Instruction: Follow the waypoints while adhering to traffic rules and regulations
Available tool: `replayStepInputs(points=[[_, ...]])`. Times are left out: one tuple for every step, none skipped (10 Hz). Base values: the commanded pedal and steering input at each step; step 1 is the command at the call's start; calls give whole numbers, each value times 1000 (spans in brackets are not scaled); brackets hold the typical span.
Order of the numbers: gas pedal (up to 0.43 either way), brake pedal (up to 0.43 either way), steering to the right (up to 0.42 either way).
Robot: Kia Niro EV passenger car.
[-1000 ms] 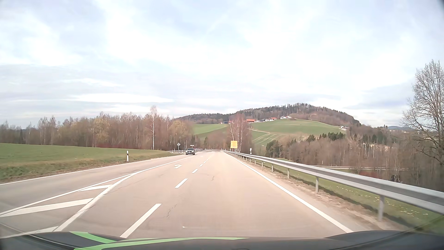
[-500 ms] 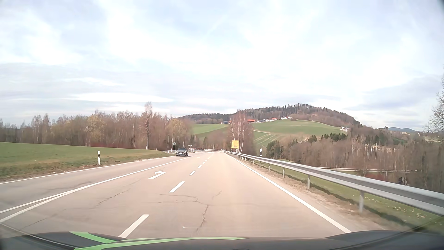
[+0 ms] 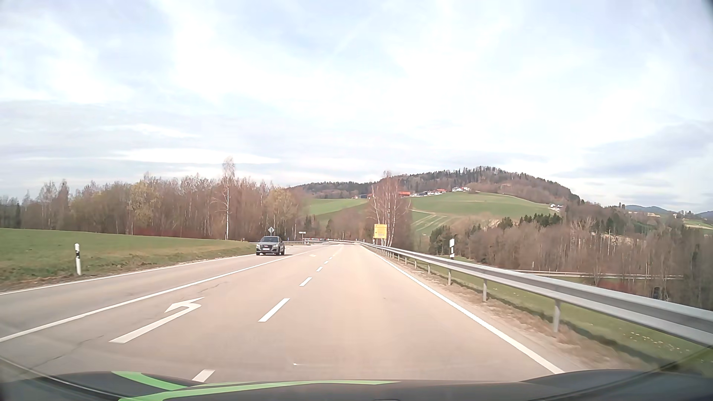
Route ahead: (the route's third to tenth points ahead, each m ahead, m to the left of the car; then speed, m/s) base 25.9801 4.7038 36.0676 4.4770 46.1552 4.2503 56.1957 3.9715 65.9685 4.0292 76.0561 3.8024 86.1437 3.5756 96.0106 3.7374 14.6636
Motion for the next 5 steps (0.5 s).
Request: replayStepInputs(points=[[98,0,-1],[98,0,-1],[98,0,-1],[98,0,-1],[98,0,-1]])
